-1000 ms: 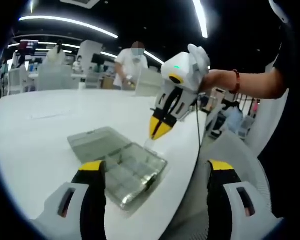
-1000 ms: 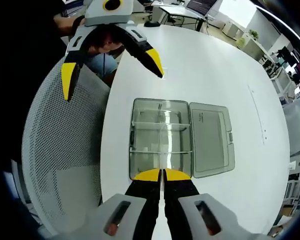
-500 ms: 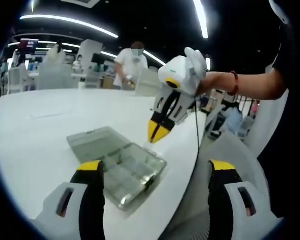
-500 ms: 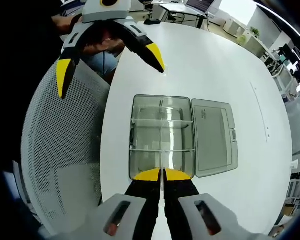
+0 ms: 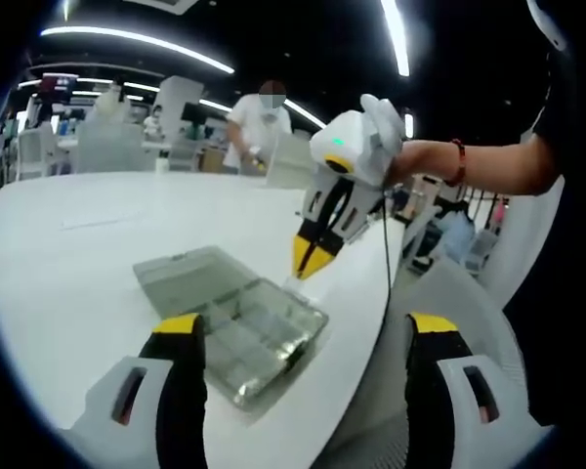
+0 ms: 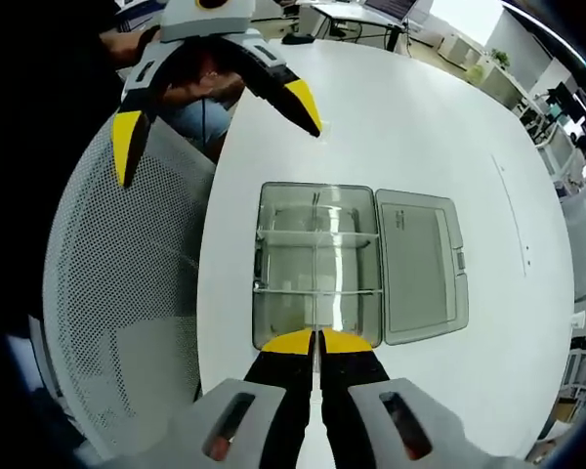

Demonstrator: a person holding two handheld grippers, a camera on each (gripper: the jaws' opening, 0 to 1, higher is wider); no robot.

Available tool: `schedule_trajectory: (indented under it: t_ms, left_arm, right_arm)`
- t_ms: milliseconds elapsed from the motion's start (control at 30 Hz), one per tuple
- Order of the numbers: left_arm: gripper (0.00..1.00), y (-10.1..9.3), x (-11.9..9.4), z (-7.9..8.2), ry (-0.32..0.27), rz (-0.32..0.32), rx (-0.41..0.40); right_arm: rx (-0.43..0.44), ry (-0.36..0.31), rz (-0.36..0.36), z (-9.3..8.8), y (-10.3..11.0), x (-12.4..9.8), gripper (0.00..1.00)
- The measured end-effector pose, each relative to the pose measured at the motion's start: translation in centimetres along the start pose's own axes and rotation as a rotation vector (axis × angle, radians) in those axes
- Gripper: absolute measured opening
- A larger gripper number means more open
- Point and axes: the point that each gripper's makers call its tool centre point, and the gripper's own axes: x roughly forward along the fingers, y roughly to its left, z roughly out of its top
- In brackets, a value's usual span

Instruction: Insert the divider into the dual guide fixture by aligning both edges with the guide slots and pushing it downward to the bottom, including one-sided entry, uneven engagement, binding, and posture correction.

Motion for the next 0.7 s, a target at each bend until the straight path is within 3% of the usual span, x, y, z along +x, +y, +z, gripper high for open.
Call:
schedule_trajectory:
  t_ms: [400, 700]
  left_arm:
    - [0.82, 0.03, -0.01, 0.09, 0.000, 0.000, -0.005]
    - [0.81, 0.05, -0.14, 0.02, -0.004, 0.007, -0.012]
  right_arm:
    - [-0.017, 0.022, 0.006, 0.14, -0.20, 0.29, 0.00]
    - [0.036, 0.005, 0.047, 0.40, -0.62, 0.56, 0.00]
